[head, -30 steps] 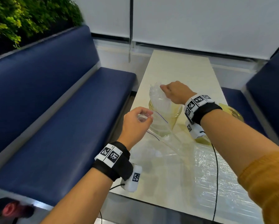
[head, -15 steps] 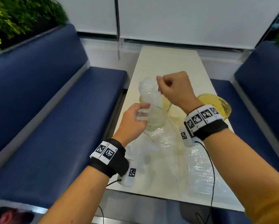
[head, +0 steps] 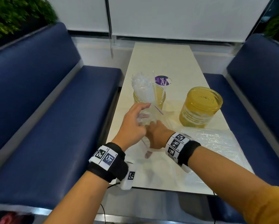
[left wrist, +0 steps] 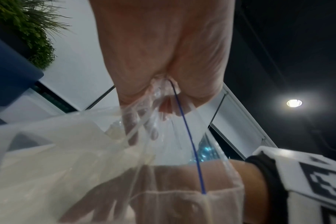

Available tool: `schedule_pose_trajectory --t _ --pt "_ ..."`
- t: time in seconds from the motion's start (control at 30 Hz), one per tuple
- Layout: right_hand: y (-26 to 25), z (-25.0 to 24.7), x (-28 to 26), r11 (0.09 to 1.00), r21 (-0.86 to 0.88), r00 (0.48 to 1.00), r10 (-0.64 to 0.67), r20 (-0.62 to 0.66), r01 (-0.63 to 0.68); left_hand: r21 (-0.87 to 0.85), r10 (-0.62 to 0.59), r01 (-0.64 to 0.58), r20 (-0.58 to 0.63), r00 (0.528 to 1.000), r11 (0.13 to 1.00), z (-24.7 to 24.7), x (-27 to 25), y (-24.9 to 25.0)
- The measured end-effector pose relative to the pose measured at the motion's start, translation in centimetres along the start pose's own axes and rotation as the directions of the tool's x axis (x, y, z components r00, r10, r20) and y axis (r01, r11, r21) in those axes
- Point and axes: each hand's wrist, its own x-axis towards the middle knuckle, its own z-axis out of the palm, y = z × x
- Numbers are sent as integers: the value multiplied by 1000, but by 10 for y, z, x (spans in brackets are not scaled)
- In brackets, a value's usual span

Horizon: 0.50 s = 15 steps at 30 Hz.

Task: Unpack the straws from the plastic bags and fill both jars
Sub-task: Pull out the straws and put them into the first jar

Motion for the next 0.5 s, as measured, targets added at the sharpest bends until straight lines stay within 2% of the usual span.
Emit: schedule_pose_trajectory --t 0.07,0.2,0.27,0.33,0.4,0.5 --pt "-6 3 4 999 -36 1000 17 -20 -18 -7 14 -15 -5 1000 1000 2 -3 1" --pt "-9 2 -1 998 56 997 18 -74 -14 -16 19 -19 3 1000 1000 0 -5 3" --pt "-7 0 -5 999 28 998 17 -56 -15 -1 3 -3 30 1000 1000 -1 -7 2" --pt "-4 -7 -11 999 -25 999 30 -37 -31 43 -13 10 61 998 999 1 -8 2" --pt "2 -20 -22 998 -52 997 37 -74 -41 98 -18 9 85 996 995 3 -9 2" --pt "17 -37 -40 999 0 991 41 -130 -41 203 -17 0 81 997 979 6 -7 1"
